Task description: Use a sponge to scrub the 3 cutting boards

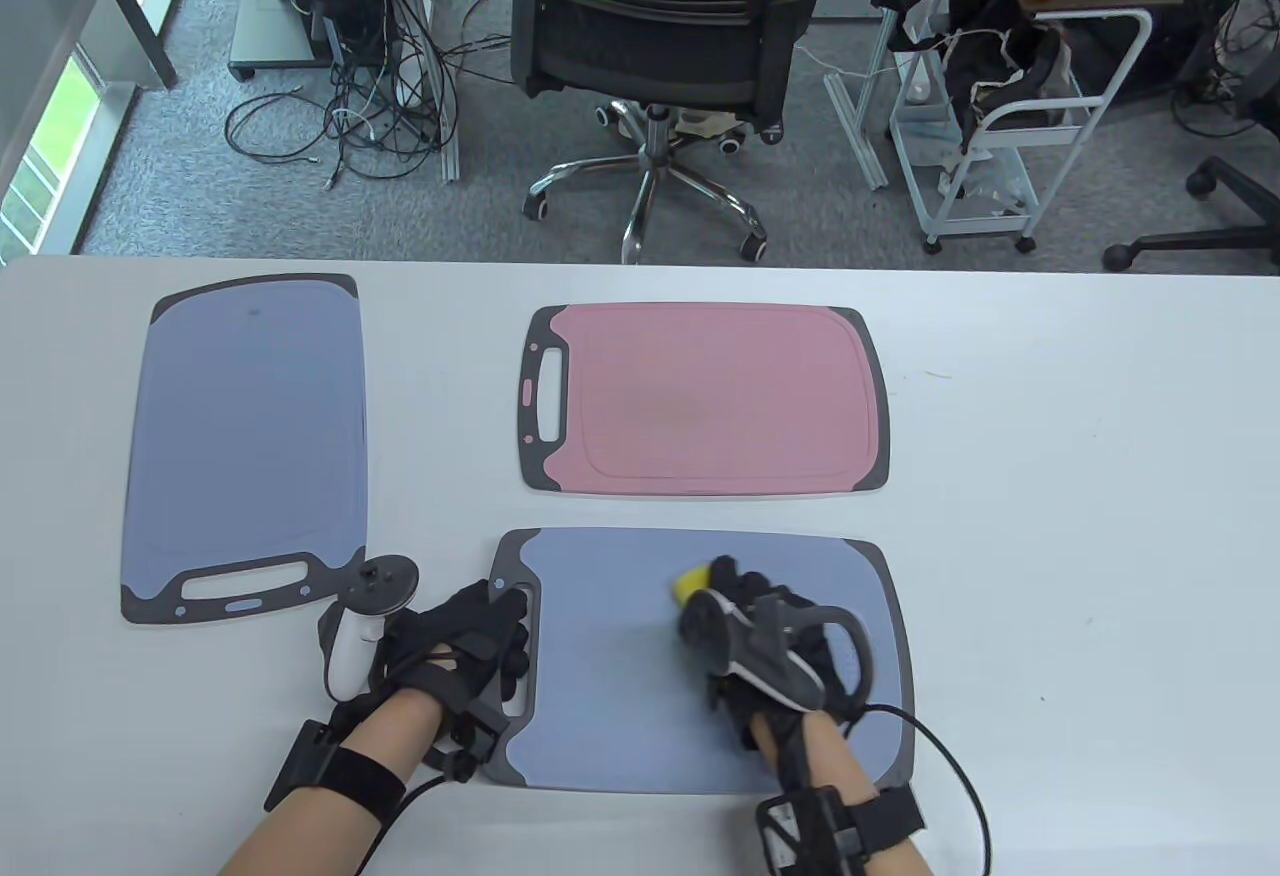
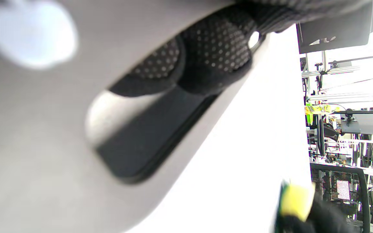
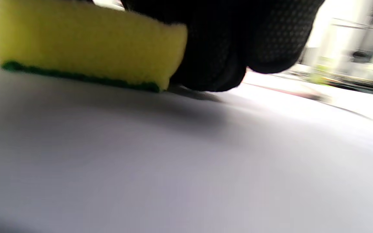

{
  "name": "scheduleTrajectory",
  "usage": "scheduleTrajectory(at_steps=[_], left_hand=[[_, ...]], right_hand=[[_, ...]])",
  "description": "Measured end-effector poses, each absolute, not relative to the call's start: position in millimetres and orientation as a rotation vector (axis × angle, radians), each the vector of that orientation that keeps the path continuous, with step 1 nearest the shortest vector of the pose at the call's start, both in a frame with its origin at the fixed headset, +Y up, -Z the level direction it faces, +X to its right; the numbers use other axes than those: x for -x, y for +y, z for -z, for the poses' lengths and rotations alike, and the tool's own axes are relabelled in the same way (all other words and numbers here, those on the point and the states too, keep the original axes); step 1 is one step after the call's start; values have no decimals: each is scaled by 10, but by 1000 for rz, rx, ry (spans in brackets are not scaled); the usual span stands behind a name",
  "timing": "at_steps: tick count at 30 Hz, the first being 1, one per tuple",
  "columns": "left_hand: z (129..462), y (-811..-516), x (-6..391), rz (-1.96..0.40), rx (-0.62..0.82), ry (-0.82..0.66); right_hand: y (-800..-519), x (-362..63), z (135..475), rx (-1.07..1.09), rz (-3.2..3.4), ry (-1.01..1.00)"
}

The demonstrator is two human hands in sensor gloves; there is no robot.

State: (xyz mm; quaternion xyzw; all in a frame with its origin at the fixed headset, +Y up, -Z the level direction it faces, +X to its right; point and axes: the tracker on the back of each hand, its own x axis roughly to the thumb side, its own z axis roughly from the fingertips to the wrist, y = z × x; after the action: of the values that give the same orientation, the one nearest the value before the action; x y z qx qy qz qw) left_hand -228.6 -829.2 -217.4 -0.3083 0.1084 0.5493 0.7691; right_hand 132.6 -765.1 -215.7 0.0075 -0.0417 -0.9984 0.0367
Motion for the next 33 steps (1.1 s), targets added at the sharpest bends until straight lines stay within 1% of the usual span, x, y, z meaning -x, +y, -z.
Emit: scheduleTrajectory(at_steps=[2,4,6,7,9,10,11,13,14,15,17,19,20,21,22,23,25,27,28,29,30,31,32,33], left_hand=[[2177,-8297,2287,-1189,667,235],[2176,-8299,2288,-1187,665,234],[2175,-8297,2284,-1177,657,234],[2173,-8297,2283,-1170,650,235],[2174,-8298,2285,-1170,651,234],[2176,-8300,2287,-1172,652,234],[2174,-8298,2286,-1171,652,234],[2175,-8298,2287,-1171,651,234],[2176,-8300,2289,-1173,653,234],[2176,-8300,2290,-1177,657,233],[2175,-8301,2294,-1183,665,230],[2173,-8299,2290,-1185,669,227],[2174,-8300,2290,-1185,670,227],[2174,-8299,2290,-1185,671,227],[2174,-8299,2290,-1186,672,227],[2174,-8299,2289,-1186,673,227],[2172,-8299,2285,-1182,668,225],[2174,-8301,2284,-1180,667,224],[2175,-8300,2284,-1179,666,224],[2175,-8302,2285,-1177,664,224],[2175,-8302,2284,-1177,663,224],[2175,-8303,2283,-1175,662,225],[2178,-8304,2282,-1171,660,225],[2179,-8304,2282,-1167,657,225]], right_hand=[[-7708,-1928,2108,-358,3035,-177],[-7749,-2251,2028,-538,2988,-188],[-7748,-2318,2016,-595,3035,-213],[-7761,-2256,2033,-568,3063,-185],[-7741,-2048,2070,-437,2992,-161],[-7710,-1828,2089,-266,2995,-131],[-7696,-1696,2101,-164,3032,-138],[-7652,-1001,2042,151,3199,-118],[-7645,-790,2012,281,3190,-130],[-7632,-483,1937,446,3153,-135],[-7606,81,1729,721,3013,-49],[-7591,332,1604,869,2969,-17],[-7593,371,1591,882,2975,-18],[-7594,348,1602,838,2972,-16],[-7597,264,1640,828,2972,-44],[-7607,145,1676,771,3012,-38],[-7623,-211,1761,586,3039,-52],[-7641,-836,1857,297,3021,-98],[-7656,-1033,1869,203,3024,-114],[-7684,-1373,1873,37,3043,-135],[-7712,-1619,1861,-92,3064,-136],[-7747,-1917,1843,-265,3083,-140],[-7755,-2116,1817,-387,3091,-187],[-7741,-2282,1807,-513,3087,-184]])
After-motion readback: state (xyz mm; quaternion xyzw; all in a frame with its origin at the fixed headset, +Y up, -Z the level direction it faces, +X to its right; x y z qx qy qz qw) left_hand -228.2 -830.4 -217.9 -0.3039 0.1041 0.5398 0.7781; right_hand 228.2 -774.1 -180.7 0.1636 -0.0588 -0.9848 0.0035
